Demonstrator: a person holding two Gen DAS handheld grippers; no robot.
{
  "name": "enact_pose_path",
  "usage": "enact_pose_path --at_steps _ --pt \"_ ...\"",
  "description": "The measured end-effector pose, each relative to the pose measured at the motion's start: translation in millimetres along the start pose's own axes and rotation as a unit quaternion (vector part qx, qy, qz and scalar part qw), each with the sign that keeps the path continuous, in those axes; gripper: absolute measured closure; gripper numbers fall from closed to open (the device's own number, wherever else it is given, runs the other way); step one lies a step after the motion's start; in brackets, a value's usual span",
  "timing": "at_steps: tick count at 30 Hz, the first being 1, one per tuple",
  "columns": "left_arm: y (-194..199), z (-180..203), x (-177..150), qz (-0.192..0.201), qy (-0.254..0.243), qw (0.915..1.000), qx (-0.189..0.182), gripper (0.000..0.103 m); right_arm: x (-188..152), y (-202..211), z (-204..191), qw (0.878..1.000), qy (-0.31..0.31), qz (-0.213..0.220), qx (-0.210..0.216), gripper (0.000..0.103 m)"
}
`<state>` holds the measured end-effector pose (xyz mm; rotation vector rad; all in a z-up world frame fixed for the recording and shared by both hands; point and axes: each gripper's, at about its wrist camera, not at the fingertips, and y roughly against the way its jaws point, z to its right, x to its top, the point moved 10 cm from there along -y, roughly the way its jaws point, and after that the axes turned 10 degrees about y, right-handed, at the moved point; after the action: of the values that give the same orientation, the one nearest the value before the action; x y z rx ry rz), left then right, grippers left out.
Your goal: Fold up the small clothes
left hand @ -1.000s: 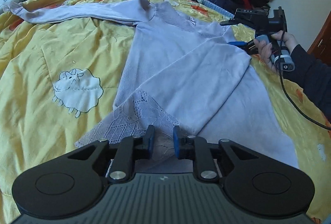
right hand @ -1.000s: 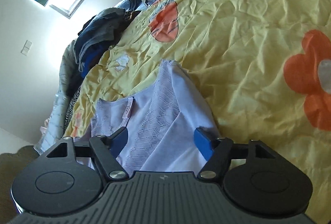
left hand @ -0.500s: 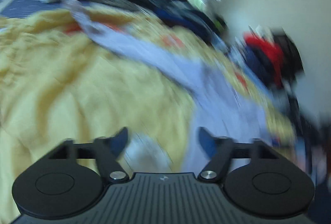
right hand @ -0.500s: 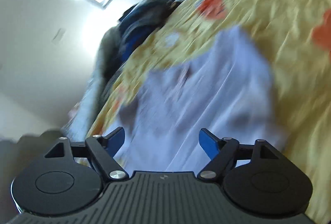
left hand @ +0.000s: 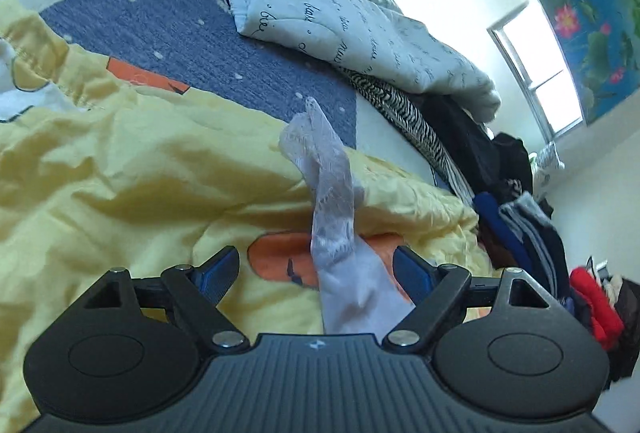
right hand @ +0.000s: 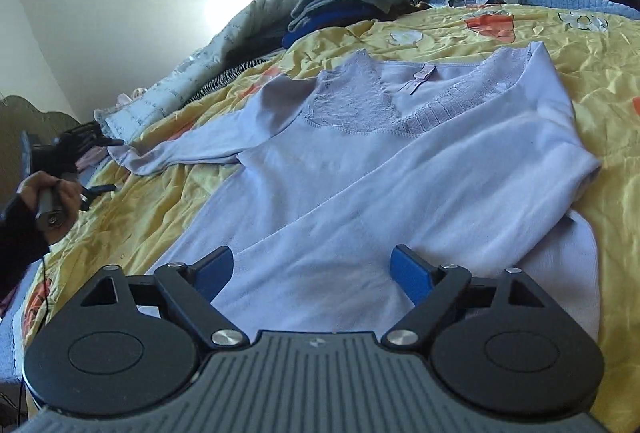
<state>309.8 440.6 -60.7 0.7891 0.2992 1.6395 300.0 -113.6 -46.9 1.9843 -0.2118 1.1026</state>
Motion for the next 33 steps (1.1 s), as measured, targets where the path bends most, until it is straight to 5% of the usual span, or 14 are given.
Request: enact_pose_path --at_steps 2,6,16,19,21,23,24,25,28,31,33 --pt "-7 1 3 0.001 0.008 0.9999 -0.006 0.026 -2 0 -2 1.000 0.003 0.013 0.006 0.010" --pt "-20 2 0 -0.005 -0.016 0.9999 0.003 0.083 -7 -3 -11 0.999 0.033 0.020 -0.002 0.004" --pt "-17 -1 0 0.026 -0.043 0.9986 0.019 0.096 -4 1 -4 0.999 -0.008 0.038 0.030 0.004" --pt "0 25 -5 0.052 -0.105 0.9931 0.009 0.097 -3 2 -1 0.998 -0.021 0.044 0.039 0.004" --pt "22 57 -21 0.069 -0.181 0.9809 -0.014 0.097 -2 2 -1 0.998 -0.026 0.045 0.042 0.004" --pt "55 97 -55 0.086 -0.277 0.9555 -0.056 0.097 -2 2 0 0.997 -0.032 0.047 0.045 0.004" --pt "75 117 -83 0.090 -0.333 0.9352 -0.082 0.097 -2 3 1 0.997 -0.037 0.047 0.048 0.004" --pt "96 134 -115 0.094 -0.392 0.9088 -0.107 0.097 -1 3 2 0.997 -0.046 0.046 0.052 0.003" --pt "155 153 -241 0.071 -0.565 0.8022 -0.178 0.096 3 9 15 0.985 -0.144 0.046 0.083 0.002" --pt "184 121 -357 0.004 -0.668 0.7103 -0.221 0.094 6 18 38 0.935 -0.308 0.065 0.162 0.000" --pt "183 98 -402 -0.026 -0.699 0.6821 -0.213 0.094 3 23 48 0.902 -0.376 0.074 0.199 0.000"
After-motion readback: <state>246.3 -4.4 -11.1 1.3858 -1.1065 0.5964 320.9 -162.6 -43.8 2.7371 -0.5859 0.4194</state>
